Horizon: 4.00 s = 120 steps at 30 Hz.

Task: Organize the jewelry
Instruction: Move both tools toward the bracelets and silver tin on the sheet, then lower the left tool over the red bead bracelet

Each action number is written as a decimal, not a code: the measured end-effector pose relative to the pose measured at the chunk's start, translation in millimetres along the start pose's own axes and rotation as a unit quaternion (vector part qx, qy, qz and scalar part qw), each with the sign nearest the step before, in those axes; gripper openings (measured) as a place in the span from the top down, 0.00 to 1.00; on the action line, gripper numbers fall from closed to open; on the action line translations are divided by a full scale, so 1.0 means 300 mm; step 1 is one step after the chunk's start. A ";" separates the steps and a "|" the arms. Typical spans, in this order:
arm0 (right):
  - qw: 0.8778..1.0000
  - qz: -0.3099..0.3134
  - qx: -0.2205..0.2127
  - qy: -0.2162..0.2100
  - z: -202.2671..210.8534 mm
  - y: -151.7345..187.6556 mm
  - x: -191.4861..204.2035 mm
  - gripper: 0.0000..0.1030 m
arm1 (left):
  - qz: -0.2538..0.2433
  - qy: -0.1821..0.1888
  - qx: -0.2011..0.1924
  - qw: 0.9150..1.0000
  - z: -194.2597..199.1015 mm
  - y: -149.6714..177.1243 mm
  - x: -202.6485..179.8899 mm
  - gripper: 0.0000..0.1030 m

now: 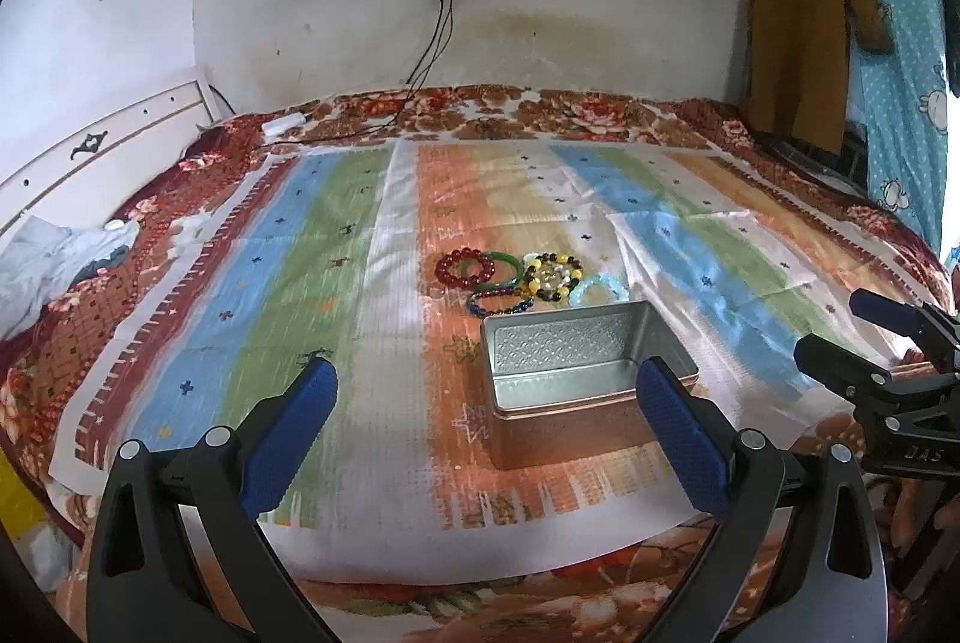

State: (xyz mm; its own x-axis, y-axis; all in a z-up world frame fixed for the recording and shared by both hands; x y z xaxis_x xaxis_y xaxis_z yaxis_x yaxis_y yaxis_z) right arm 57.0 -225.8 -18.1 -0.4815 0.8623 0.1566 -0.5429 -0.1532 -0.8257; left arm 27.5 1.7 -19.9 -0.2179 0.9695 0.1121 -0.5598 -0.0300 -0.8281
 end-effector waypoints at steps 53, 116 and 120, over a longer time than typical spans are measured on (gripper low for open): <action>1.000 -0.011 0.021 -0.021 -0.028 -0.016 -0.005 0.03 | -0.001 -0.011 0.022 1.000 -0.012 0.005 0.016 0.05; 0.999 -0.011 0.051 -0.002 -0.390 -0.320 -0.194 0.03 | -0.041 -0.048 0.057 0.996 -0.420 -0.304 -0.027 0.05; 0.998 -0.011 0.060 0.001 -0.429 -0.331 -0.208 0.03 | -0.052 -0.059 0.061 0.995 -0.472 -0.322 -0.028 0.05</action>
State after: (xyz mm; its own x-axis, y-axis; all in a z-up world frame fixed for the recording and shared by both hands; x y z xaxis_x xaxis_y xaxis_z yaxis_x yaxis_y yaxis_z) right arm 229.6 -202.3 -15.6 -0.4673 0.8670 0.1730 -0.6316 -0.1905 -0.7516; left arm 196.6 31.1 -18.6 -0.2421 0.9335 0.2645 -0.6756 0.0334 -0.7365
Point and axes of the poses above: each gripper's, at about its wrist camera, not at the fingertips, and z roughly against the way its jaws point, x to its left, y to its underside, the point moved 3 cm from there along -z, roughly the way its jaws point, and after that the axes turned 13 degrees about -y, right-handed, at the moved point
